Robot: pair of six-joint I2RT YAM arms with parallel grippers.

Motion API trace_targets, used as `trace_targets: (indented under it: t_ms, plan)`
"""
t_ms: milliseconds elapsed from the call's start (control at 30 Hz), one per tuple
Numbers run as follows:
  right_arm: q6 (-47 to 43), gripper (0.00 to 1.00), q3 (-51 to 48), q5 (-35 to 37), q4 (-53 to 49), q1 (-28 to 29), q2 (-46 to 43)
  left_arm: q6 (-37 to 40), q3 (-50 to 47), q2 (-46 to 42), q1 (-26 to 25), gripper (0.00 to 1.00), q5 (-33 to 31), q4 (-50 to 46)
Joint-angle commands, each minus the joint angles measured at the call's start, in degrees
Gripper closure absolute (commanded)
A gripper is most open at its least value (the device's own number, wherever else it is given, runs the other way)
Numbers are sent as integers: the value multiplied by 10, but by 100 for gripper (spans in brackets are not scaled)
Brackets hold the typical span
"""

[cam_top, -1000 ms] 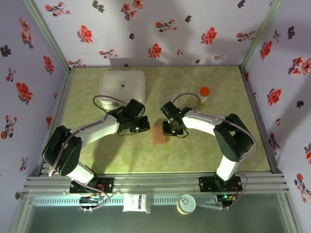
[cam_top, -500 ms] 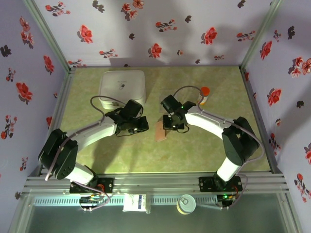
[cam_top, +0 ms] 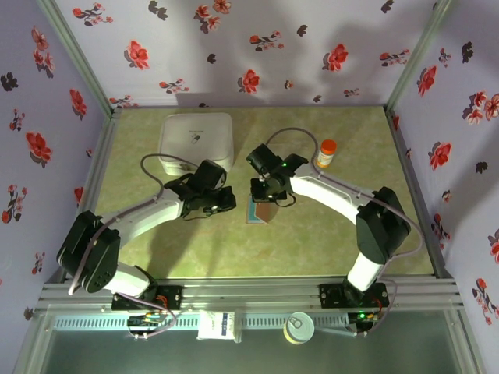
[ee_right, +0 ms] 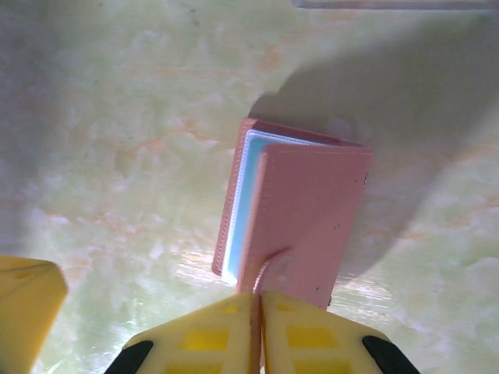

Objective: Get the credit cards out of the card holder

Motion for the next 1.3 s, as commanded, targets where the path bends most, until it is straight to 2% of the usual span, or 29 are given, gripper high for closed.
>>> trace_targets:
  t_ms: [0,167,567,1267]
  plan:
    - [-17,88,41,7,-35,20,16,9,-15,-19,3,93,0,7]
    - [-17,87,23,41,-45,22,-9,5,-20,-19,3,93,10,16]
    - [-21,87,-101,56,-16,-40,-53,0,-5,58,1,97,33,16]
    - [-23,87,-132,68,21,-55,36,14,-8,140,11,100,32,30]
